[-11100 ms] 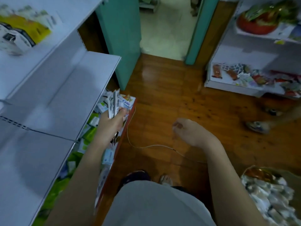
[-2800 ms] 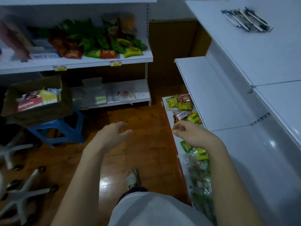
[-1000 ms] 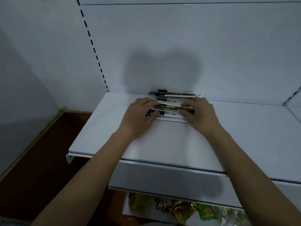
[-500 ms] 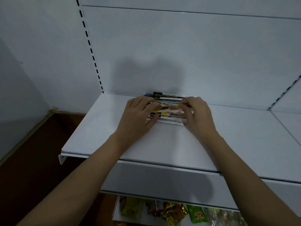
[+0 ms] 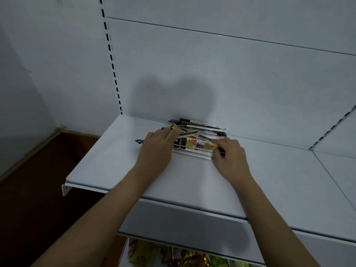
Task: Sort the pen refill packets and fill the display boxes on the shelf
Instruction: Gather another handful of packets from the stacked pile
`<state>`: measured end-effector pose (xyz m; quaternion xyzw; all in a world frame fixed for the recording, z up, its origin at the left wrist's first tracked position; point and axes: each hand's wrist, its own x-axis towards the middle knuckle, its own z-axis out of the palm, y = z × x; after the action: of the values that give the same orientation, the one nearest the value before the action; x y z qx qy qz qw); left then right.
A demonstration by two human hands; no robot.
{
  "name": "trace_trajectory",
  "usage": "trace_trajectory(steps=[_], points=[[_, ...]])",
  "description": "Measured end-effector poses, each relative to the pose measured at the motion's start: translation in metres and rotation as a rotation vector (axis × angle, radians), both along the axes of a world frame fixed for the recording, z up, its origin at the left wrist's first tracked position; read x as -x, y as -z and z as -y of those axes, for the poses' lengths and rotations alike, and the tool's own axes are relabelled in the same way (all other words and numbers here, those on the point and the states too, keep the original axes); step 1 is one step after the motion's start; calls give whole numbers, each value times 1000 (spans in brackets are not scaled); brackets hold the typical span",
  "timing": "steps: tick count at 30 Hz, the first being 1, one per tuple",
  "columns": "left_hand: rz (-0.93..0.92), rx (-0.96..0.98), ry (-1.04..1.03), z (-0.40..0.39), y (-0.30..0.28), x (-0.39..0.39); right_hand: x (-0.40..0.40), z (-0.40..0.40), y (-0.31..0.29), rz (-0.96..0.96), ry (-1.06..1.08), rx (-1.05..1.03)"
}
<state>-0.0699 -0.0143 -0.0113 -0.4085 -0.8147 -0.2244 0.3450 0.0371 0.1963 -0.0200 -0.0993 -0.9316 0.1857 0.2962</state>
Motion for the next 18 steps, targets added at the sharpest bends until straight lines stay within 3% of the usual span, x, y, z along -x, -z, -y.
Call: trace_trajectory(steps=[6, 10, 15, 18], points=[[-198, 32, 48, -2, -4, -4, -8, 4, -12, -219, 9, 137], [-303, 82, 31, -6, -3, -9, -10, 23, -26, -95, -187, 516], [-329, 217, 61, -8, -6, -5, -4, 35, -30, -73, -391, 676], [-348, 232, 134, -7, -7, -1, 0, 37, -32, -109, -317, 778]])
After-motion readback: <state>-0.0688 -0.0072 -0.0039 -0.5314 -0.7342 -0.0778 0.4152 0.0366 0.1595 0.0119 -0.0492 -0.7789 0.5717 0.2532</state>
